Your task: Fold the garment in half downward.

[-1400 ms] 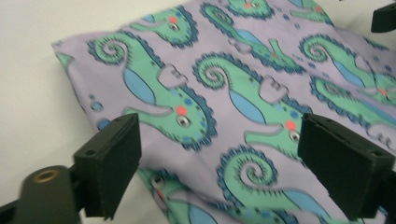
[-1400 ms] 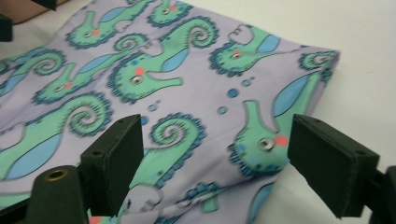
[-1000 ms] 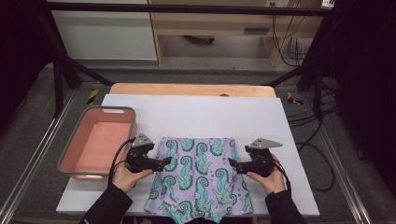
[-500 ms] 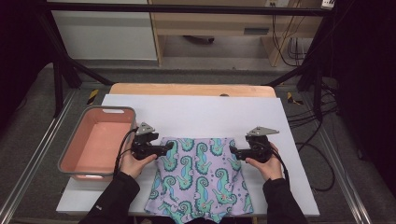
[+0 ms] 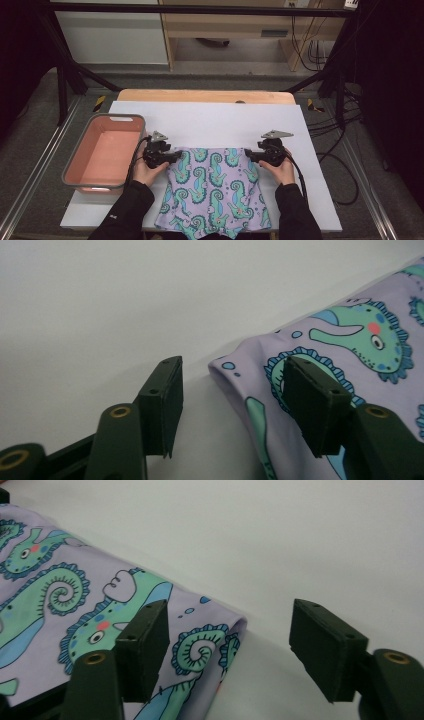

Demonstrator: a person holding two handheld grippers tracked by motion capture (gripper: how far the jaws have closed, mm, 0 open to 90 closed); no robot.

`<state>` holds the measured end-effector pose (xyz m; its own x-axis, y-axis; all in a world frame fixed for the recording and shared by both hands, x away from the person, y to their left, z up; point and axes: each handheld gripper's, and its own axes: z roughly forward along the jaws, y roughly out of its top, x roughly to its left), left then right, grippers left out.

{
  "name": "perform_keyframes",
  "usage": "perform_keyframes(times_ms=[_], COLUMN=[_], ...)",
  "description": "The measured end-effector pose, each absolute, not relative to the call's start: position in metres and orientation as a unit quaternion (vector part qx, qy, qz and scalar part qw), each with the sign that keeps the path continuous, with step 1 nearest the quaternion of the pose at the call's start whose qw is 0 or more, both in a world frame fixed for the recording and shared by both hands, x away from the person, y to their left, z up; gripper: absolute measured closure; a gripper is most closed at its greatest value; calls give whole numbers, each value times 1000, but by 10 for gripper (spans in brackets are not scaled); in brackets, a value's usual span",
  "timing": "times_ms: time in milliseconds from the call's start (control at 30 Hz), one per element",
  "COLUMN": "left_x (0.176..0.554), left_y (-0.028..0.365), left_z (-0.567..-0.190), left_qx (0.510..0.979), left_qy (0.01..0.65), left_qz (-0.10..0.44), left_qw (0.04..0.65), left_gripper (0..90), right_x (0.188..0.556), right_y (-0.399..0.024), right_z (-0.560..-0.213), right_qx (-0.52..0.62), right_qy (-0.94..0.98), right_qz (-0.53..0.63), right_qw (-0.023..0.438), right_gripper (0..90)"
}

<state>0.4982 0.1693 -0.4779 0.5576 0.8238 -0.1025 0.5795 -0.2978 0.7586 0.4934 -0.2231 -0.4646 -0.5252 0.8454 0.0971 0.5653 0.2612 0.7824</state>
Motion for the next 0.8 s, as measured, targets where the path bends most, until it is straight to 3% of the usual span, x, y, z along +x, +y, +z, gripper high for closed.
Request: perform_keyframes(times_ms=[433, 700, 800], left_x=[501, 497, 496], left_y=[167, 163, 163], left_z=[-482, -480, -480], left_qx=[787, 794, 794], left_qy=[451, 450, 450], left_qz=[150, 125, 116], left_qw=[393, 388, 391], left_gripper=[561, 786, 848], right_x=[508, 504, 503], right_y=[-215, -206, -204], right_z=[-482, -480, -480], right_qx=[453, 433, 431], right_qy=[792, 808, 810], right_qz=[375, 365, 368], right_qw=[165, 163, 151], right_gripper=[463, 673, 817])
